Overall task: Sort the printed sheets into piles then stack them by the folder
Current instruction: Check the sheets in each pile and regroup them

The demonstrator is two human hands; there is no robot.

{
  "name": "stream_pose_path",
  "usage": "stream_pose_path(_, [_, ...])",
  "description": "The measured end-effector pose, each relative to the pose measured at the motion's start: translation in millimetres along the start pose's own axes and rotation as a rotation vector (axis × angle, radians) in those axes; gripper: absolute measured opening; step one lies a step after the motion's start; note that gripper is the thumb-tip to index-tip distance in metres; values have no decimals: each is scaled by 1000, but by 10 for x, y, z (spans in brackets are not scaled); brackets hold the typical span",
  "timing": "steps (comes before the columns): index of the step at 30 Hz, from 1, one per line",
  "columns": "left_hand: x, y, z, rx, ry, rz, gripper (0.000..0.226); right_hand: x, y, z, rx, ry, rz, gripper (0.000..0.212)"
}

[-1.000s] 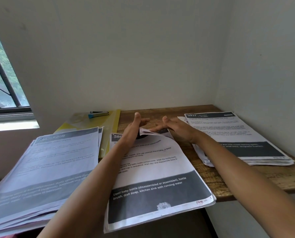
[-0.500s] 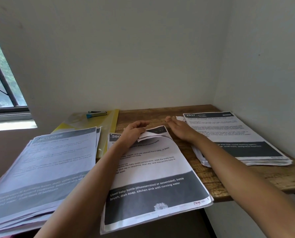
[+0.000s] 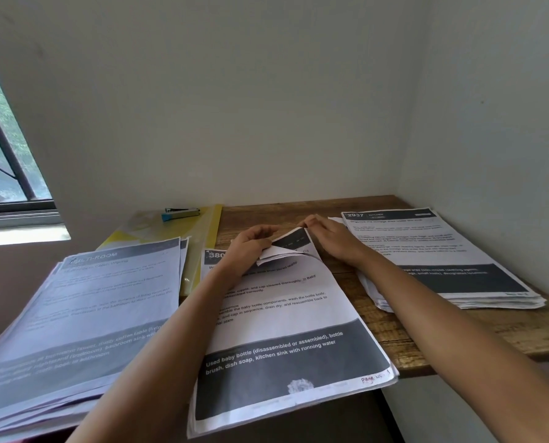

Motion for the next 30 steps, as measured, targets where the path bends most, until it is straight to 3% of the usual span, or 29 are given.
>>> stream_pose_path(5, [5,-30,-15,-21,18,-53,32,73,-45,2,-21,-22,-105,45])
stream_pose_path(10, [7,-11,-12,-9,3,-17,28,60,5,25,54,40,-137,45])
stream_pose_path(16, [-32,-24,17,-24,28,-18,27,216,72,81,158,-50,-221,48])
stream_pose_path(20, [-62,-26,34,-25,57,-48,26,217,112,85,183,-86,-222,32])
stream_pose_path(26, [-66,-72,33,-63,56,-85,26,249,149,105,219,-105,-207,28])
stream_pose_path(30, [-111,-67,108,-30,59,-129,51,316,250,179,329,-108,-186,29])
Point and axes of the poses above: each hand's wrist, its own z-axis away from the middle knuckle, its own y-axis out of the palm, x = y × z, the point moved 9 cm from there along -z, towards the middle knuckle, and after that the axes turned 9 degrees about -z, right-handed, at the moved point
